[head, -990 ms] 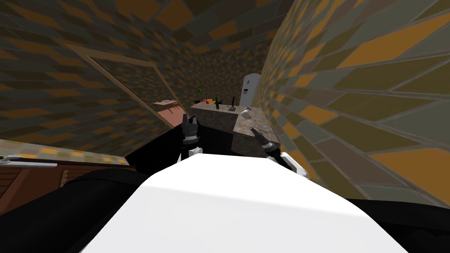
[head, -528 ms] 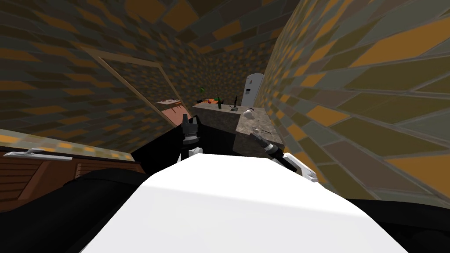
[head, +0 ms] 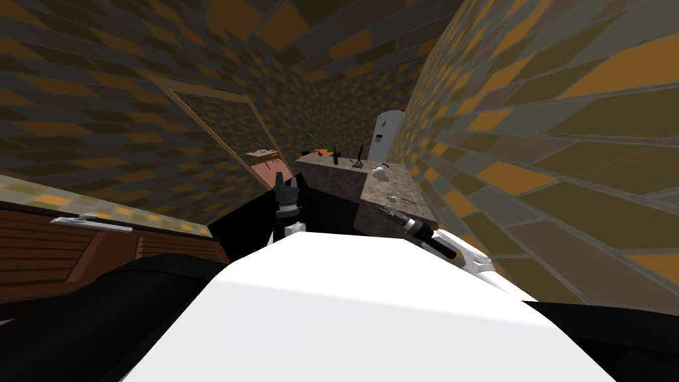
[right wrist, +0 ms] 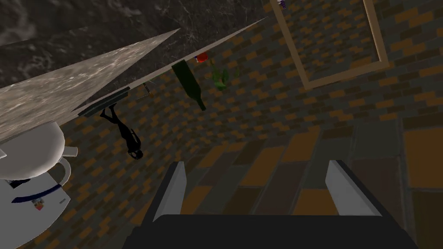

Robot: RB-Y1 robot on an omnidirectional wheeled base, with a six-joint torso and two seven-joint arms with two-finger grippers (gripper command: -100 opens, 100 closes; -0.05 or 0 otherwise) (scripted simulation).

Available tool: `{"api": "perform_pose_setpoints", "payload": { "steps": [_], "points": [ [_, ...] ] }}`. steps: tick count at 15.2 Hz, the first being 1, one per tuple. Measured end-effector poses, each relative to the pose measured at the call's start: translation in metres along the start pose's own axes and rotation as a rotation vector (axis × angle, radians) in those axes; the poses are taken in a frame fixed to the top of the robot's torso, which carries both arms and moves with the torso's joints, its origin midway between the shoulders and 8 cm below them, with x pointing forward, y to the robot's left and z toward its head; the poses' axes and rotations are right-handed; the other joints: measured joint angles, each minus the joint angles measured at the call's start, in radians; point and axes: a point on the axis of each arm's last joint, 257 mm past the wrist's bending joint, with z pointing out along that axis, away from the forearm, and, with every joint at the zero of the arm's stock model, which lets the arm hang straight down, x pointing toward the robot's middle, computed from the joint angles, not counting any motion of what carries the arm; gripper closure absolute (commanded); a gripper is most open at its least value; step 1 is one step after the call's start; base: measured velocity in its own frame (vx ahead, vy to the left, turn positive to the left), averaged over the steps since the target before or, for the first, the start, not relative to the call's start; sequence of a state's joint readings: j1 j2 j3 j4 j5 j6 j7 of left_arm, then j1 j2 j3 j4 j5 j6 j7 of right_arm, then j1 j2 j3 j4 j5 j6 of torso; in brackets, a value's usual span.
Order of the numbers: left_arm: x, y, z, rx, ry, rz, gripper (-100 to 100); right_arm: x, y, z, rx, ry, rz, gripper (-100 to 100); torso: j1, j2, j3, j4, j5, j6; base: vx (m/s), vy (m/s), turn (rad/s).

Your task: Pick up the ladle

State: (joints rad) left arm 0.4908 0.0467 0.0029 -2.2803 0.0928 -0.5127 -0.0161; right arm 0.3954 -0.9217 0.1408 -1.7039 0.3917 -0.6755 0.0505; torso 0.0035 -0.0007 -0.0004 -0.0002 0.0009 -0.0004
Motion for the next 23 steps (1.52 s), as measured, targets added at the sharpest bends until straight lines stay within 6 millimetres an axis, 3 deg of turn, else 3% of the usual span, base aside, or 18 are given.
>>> {"api": "perform_pose_setpoints", "payload": {
  "steps": [8, 14, 23],
  "points": [
    [0.000, 0.000, 0.000, 0.000, 0.000, 0.000, 0, 0.040, -0.058, -0.054, 0.092, 0.245, -0.161, -100, 0.000, -0.001, 0.000, 0.000, 0.000, 0.000, 0.015, 0.049, 0.086],
    [0.000, 0.000, 0.000, 0.000, 0.000, 0.000, 0, 0.053, -0.100, -0.096, 0.147, 0.403, -0.268, -100, -0.001, -0.001, -0.001, 0.000, 0.000, 0.000, 0.029, 0.043, 0.102],
    [0.000, 0.000, 0.000, 0.000, 0.000, 0.000, 0, 0.064, -0.169, -0.192, 0.248, 0.700, -0.444, -100, -0.001, -0.004, -0.002, -0.001, 0.000, 0.000, 0.056, 0.034, 0.116]
  ]
}}
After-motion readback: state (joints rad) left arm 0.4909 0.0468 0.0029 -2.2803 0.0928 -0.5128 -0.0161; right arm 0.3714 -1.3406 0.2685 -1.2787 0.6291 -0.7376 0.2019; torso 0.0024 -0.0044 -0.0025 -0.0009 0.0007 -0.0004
